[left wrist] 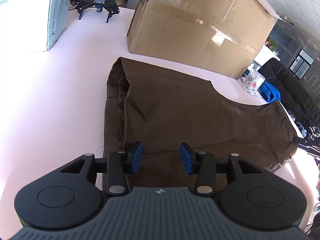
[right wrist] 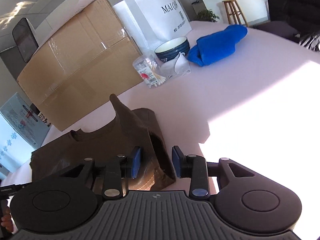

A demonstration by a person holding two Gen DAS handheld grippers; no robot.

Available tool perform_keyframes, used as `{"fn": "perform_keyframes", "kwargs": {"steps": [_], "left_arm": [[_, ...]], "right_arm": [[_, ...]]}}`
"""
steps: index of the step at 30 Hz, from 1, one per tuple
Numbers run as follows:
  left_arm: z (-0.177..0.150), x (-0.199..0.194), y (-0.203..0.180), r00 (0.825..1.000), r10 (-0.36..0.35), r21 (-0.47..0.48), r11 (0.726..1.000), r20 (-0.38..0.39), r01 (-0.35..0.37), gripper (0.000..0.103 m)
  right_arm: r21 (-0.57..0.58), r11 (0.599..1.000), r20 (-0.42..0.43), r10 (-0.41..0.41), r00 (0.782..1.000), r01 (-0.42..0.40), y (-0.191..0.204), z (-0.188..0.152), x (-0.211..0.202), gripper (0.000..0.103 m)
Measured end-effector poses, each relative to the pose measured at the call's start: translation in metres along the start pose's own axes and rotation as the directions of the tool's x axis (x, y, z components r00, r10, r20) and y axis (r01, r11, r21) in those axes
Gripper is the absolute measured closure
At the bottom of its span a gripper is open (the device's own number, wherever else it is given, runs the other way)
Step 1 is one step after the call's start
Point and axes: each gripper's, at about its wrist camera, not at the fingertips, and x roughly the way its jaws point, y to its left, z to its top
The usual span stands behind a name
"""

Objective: Fold clothes

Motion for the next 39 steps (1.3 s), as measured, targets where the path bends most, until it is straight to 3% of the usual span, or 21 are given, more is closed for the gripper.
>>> {"fn": "perform_keyframes", "kwargs": {"steps": [2, 4, 6, 8, 10, 14, 17, 19, 20, 21, 23, 25, 28, 31, 34, 39], "left_arm": [[0.0, 0.0, 0.0, 1.0, 0.0, 0.005, 1.0, 0.0, 0.0, 0.064], [-0.001, 0.0, -0.001, 1.0, 0.004, 0.012, 1.0, 0.001, -0.004, 0.064], [-0.001, 0.0, -0.002, 1.0, 0.009, 0.021, 1.0, 0.003, -0.009, 0.064], [-0.001, 0.001, -0.003, 1.0, 0.013, 0.029, 1.0, 0.005, -0.013, 0.064], [-0.001, 0.001, -0.003, 1.0, 0.013, 0.031, 0.999, 0.005, -0.013, 0.064], [-0.001, 0.001, -0.002, 1.0, 0.008, 0.03, 1.0, 0.006, -0.008, 0.063], [-0.001, 0.001, -0.002, 1.0, 0.005, 0.032, 0.999, 0.006, -0.005, 0.063], [-0.001, 0.001, -0.002, 1.0, 0.005, 0.036, 0.999, 0.006, -0.005, 0.063], [-0.001, 0.001, -0.002, 1.0, 0.005, 0.037, 0.999, 0.006, -0.005, 0.063], [-0.002, 0.001, -0.002, 1.0, 0.005, 0.038, 0.999, 0.006, -0.006, 0.063], [-0.002, 0.001, -0.003, 1.0, 0.005, 0.039, 0.999, 0.006, -0.005, 0.063], [-0.002, 0.001, -0.003, 1.0, 0.005, 0.042, 0.999, 0.006, -0.005, 0.063], [-0.002, 0.001, -0.003, 1.0, 0.006, 0.044, 0.999, 0.006, -0.006, 0.063], [-0.002, 0.0, -0.002, 1.0, -0.002, 0.032, 0.999, 0.008, 0.002, 0.063], [-0.002, -0.002, 0.003, 1.0, -0.025, 0.0, 1.0, 0.01, 0.025, 0.063], [-0.002, -0.004, 0.005, 0.999, -0.031, -0.014, 0.999, 0.014, 0.032, 0.063]], "right_arm": [[-0.087, 0.995, 0.053, -0.041, 0.998, 0.045, 0.01, 0.012, -0.007, 0.057], [-0.183, 0.982, 0.076, -0.022, 0.997, 0.035, 0.023, 0.027, -0.009, 0.054], [-0.301, 0.953, 0.071, 0.03, 0.997, -0.008, 0.039, 0.039, -0.004, 0.04], [-0.406, 0.907, 0.004, 0.122, 0.993, -0.11, 0.054, 0.05, 0.008, 0.03], [-0.456, 0.871, -0.076, 0.167, 0.983, -0.183, 0.066, 0.058, 0.027, 0.03], [-0.516, 0.835, -0.186, 0.109, 0.977, -0.191, 0.085, 0.063, 0.074, 0.029], [-0.524, 0.814, -0.271, 0.12, 0.955, -0.251, 0.094, 0.06, 0.1, 0.03], [-0.519, 0.807, -0.293, 0.141, 0.945, -0.282, 0.096, 0.058, 0.11, 0.034], [-0.514, 0.811, -0.29, 0.144, 0.946, -0.281, 0.096, 0.057, 0.114, 0.045], [-0.504, 0.817, -0.293, 0.145, 0.945, -0.281, 0.096, 0.057, 0.117, 0.067], [-0.478, 0.829, -0.315, 0.147, 0.938, -0.291, 0.094, 0.057, 0.123, 0.093], [-0.434, 0.854, -0.329, 0.146, 0.933, -0.286, 0.088, 0.06, 0.128, 0.097], [-0.375, 0.89, -0.28, 0.159, 0.947, -0.26, 0.078, 0.069, 0.123, 0.098], [-0.258, 0.923, -0.193, 0.24, 0.951, -0.285, 0.065, 0.082, 0.108, 0.099], [-0.179, 0.93, -0.163, 0.293, 0.942, -0.321, 0.057, 0.09, 0.104, 0.099], [-0.047, 0.965, -0.247, 0.239, 0.939, -0.258, 0.041, 0.079, 0.141, 0.099]]}}
